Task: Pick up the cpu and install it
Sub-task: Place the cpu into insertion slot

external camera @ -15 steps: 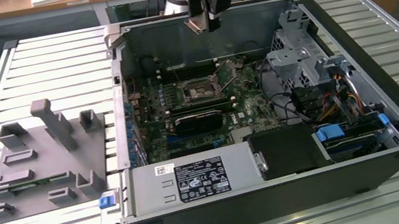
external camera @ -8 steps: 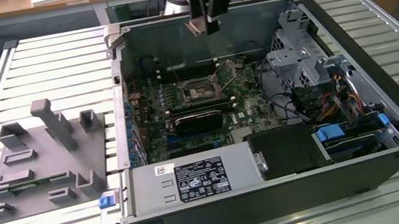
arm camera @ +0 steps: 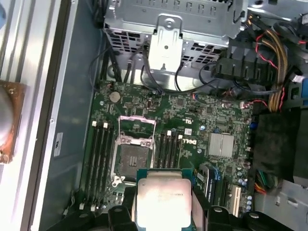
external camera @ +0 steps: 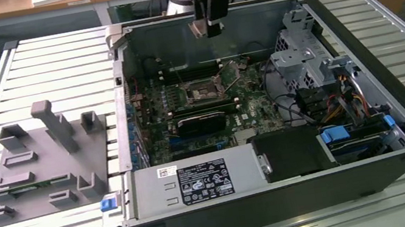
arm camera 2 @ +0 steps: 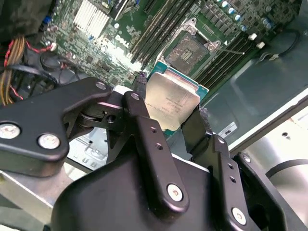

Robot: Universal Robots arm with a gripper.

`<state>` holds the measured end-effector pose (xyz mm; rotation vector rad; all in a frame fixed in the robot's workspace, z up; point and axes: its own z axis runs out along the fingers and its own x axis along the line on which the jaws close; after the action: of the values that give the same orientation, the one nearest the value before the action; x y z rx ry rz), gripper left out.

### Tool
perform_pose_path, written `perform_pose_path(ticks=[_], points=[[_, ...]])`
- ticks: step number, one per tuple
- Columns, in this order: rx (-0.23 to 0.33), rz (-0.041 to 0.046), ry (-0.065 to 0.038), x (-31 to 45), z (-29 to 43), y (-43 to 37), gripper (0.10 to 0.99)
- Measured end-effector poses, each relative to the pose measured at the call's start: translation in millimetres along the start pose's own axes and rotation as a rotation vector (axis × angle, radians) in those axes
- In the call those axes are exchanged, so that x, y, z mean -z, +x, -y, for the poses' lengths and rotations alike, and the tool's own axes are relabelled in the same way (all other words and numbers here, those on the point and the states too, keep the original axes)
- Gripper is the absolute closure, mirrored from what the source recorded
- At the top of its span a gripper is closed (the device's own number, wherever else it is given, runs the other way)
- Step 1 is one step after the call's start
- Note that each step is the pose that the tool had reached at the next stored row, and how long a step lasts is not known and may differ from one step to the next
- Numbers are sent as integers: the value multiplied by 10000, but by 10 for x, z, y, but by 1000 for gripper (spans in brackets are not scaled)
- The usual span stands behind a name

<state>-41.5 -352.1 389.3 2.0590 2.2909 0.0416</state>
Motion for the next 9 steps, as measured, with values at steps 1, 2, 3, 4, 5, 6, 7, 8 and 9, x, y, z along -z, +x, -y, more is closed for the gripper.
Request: perform_pose_path(ticks=[1,2,3,4,5,6,7,8,9], points=[[-91,6,3,-7,0,0,541],[-131,9,4,-15,1,1,541],[-150,10,4,-23,1,1,541],[-154,9,4,-29,2,1,541],[-155,10,5,-34,2,1,541],[-155,9,4,-40,2,1,541],[-156,9,4,-46,3,1,541],[-156,9,3,-52,3,1,541],[-158,11,-1,-58,4,2,541]])
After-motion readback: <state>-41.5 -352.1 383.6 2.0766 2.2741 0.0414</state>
